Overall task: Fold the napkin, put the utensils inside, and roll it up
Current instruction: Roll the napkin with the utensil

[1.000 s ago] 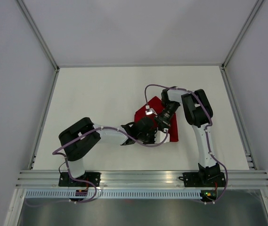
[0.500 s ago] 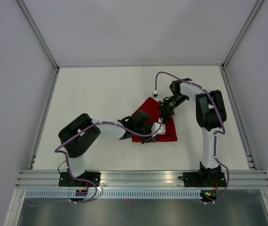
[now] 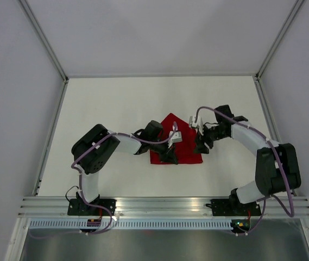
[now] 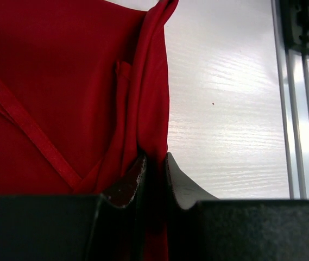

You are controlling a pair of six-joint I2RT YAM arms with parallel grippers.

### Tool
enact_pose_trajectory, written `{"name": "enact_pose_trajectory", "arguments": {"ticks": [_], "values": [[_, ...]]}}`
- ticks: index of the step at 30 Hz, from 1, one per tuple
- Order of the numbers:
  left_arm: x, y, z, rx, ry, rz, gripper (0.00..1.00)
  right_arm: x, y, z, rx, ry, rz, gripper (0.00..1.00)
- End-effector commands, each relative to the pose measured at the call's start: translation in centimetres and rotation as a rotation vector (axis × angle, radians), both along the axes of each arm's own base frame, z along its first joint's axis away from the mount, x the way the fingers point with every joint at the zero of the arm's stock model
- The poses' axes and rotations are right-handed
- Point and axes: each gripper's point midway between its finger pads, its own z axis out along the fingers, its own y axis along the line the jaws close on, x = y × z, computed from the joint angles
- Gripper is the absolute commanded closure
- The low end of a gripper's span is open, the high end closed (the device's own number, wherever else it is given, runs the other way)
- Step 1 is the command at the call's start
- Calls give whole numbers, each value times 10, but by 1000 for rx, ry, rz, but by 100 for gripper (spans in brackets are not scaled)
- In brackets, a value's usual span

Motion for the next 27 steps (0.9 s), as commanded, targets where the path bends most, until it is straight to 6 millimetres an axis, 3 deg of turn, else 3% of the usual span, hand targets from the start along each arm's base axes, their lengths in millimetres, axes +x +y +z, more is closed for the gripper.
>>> {"name": "enact_pose_trajectory", "arguments": {"ticks": [1,6,16,23,27], "values": [[-28,21,-33,90,231,14,98,5,20,0,-35,-342,99,35],[-25,18,-31,61,267,25,98,-18,36,-20,-126,-477,151,32],[-25,18,-29,41,293,28,98,-48,68,-43,-194,-514,264,32],[-22,17,-27,33,289,31,98,-57,68,-56,-241,-497,288,35],[-17,17,-22,14,284,38,98,-63,65,-66,-267,-471,307,44]]}}
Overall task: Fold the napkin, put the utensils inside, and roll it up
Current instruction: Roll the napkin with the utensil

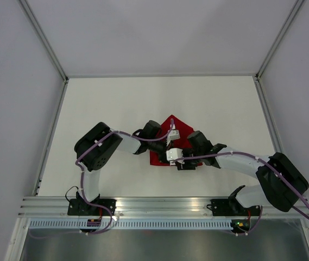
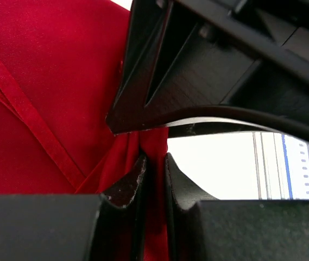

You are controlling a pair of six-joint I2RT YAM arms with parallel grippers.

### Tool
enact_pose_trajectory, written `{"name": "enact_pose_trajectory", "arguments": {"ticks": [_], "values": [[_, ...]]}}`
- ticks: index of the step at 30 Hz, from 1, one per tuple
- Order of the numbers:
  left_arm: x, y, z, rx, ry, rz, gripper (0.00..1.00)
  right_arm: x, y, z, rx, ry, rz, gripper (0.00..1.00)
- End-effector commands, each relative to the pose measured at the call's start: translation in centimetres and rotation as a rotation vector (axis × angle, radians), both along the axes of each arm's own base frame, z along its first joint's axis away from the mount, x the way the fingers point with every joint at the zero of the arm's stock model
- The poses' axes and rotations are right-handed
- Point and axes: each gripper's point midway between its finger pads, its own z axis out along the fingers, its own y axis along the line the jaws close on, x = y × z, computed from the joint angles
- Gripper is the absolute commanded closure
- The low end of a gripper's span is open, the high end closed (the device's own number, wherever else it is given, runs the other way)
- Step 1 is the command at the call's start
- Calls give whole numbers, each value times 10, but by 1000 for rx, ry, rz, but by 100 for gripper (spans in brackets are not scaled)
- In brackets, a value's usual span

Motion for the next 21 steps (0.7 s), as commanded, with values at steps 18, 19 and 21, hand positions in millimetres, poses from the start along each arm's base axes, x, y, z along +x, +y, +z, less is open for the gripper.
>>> {"name": "enact_pose_trajectory", "arguments": {"ticks": [18,19,21], "values": [[12,11,5,25,24,111,98,-18,-11,-27,-99,122,-8,90],[15,11,8,21,19,126,98,-18,-11,-27,-100,127,-8,90],[22,11,18,7,-6,162,97,-19,-10,-29,-109,145,-8,92]]}}
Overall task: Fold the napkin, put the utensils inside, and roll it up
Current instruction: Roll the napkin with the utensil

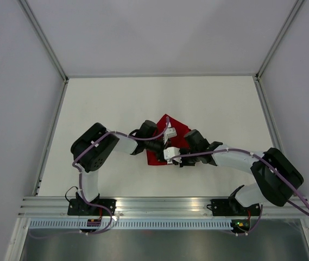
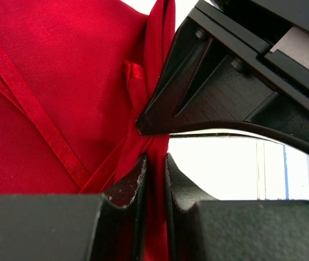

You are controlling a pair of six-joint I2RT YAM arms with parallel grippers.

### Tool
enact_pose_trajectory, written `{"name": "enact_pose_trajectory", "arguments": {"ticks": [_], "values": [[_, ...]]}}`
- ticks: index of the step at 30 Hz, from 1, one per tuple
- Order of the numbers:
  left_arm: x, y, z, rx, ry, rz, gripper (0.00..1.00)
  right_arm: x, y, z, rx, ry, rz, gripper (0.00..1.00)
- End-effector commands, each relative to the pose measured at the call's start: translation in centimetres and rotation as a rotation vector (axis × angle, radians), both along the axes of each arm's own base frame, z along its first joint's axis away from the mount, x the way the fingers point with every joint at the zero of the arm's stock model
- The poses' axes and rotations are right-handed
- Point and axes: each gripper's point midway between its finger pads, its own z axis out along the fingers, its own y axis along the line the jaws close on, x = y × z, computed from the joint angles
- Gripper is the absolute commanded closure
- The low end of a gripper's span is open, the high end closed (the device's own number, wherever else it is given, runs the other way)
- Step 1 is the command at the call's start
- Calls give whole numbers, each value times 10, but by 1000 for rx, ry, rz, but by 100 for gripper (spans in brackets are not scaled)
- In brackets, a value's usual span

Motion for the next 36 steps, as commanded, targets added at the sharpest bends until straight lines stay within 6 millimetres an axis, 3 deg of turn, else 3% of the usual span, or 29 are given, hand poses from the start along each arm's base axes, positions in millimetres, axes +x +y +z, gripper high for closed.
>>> {"name": "enact_pose_trajectory", "arguments": {"ticks": [1,13,17,19,21,25,30,32,33,34,36], "values": [[15,1,20,-22,-52,86,97,-20,-16,-20,-94,117,-7,94],[29,22,58,-49,-214,270,82,-25,-14,-21,-120,255,-6,100],[44,43,69,-50,-309,449,81,-27,-15,-23,-133,341,-9,100],[54,52,93,-99,-363,547,80,-29,-13,-19,-127,386,-3,100],[63,68,95,-80,-390,662,81,-29,-15,-23,-138,433,-9,99],[75,94,125,-112,-434,849,81,-29,-16,-24,-165,515,-9,99],[76,121,184,-235,-499,998,88,-22,-13,-28,-176,572,-29,100],[76,136,201,-293,-500,1089,75,-20,-13,-32,-182,591,-40,100],[69,144,221,-360,-518,1109,71,-20,-14,-32,-190,605,-46,100],[65,147,234,-413,-534,1110,54,-18,-12,-33,-192,612,-47,100],[52,149,253,-475,-607,1058,52,-18,-12,-35,-201,636,-58,99]]}}
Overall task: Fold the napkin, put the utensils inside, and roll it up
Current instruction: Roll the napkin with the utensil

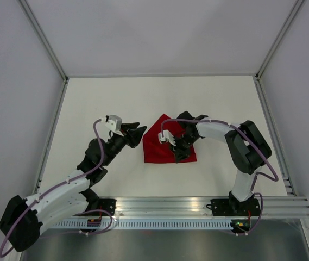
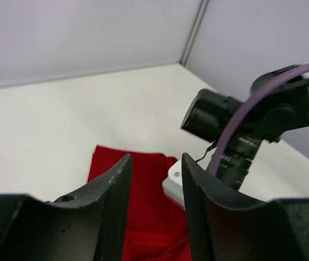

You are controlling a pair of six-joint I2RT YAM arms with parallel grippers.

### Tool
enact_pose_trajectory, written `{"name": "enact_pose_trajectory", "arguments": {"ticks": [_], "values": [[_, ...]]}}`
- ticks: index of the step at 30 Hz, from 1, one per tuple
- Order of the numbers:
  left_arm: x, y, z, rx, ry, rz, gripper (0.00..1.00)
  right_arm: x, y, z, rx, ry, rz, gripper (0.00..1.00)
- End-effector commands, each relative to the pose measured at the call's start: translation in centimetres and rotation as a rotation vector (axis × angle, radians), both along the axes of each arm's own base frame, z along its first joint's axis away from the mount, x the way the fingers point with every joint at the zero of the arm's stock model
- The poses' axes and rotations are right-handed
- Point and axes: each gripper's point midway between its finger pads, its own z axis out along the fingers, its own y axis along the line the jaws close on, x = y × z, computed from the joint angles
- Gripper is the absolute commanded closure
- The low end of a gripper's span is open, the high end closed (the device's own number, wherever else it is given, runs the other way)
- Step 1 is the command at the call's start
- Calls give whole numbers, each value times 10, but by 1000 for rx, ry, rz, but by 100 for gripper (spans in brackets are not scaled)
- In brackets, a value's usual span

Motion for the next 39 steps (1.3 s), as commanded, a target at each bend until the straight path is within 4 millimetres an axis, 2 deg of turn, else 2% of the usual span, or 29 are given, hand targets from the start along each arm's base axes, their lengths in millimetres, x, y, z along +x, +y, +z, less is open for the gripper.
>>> {"name": "enact_pose_trajectory", "arguments": {"ticks": [1,4,6,8,9,10,12,14,15,16,18,20,22,23,26,27,29,30,32,35,36,37,39], "values": [[-11,10,34,-87,-105,2,54,-22,-25,-36,-153,129,8,100],[-18,-1,43,-39,-146,-72,63,-18,-24,-37,-161,168,-2,99],[-12,-5,35,0,-124,-67,69,-13,-23,-36,-165,183,-9,100],[-11,-14,24,36,-112,-102,68,-12,-24,-39,-174,219,-18,100],[-13,-16,29,15,-147,-112,58,-12,-24,-40,-183,245,-22,99],[-17,-21,18,28,-140,-127,53,-12,-24,-40,-183,261,-26,100],[-23,-29,10,71,-165,-135,48,-11,-25,-42,-200,297,-32,99],[-26,-36,-8,159,-183,-136,48,-10,-27,-44,-205,322,-42,99],[-36,-46,-8,152,-201,-174,48,-10,-28,-46,-216,341,-45,100],[-35,-47,-25,223,-222,-165,48,-9,-28,-47,-216,350,-53,100],[-44,-57,-34,245,-252,-194,48,-6,-28,-49,-221,380,-65,100],[-48,-64,-59,321,-247,-225,48,-2,-27,-47,-217,406,-73,100],[-53,-71,-72,356,-245,-253,46,0,-30,-50,-218,436,-85,100],[-54,-75,-90,395,-218,-278,45,1,-30,-48,-220,449,-87,100],[-58,-87,-110,475,-221,-316,41,5,-35,-50,-231,484,-91,100],[-62,-94,-128,524,-205,-338,39,4,-37,-53,-238,501,-93,100],[-63,-104,-131,573,-262,-344,36,6,-38,-55,-243,519,-100,99],[-67,-109,-149,627,-261,-360,35,7,-39,-55,-244,524,-103,100],[-69,-116,-152,646,-306,-369,32,8,-40,-56,-245,532,-109,100],[-73,-126,-169,690,-337,-415,32,10,-41,-57,-248,538,-117,100],[-74,-129,-165,687,-355,-419,32,11,-42,-57,-247,538,-121,99],[-74,-131,-174,716,-356,-426,32,11,-42,-57,-248,537,-121,100],[-75,-139,-172,750,-428,-427,28,11,-43,-58,-248,538,-122,99]]}}
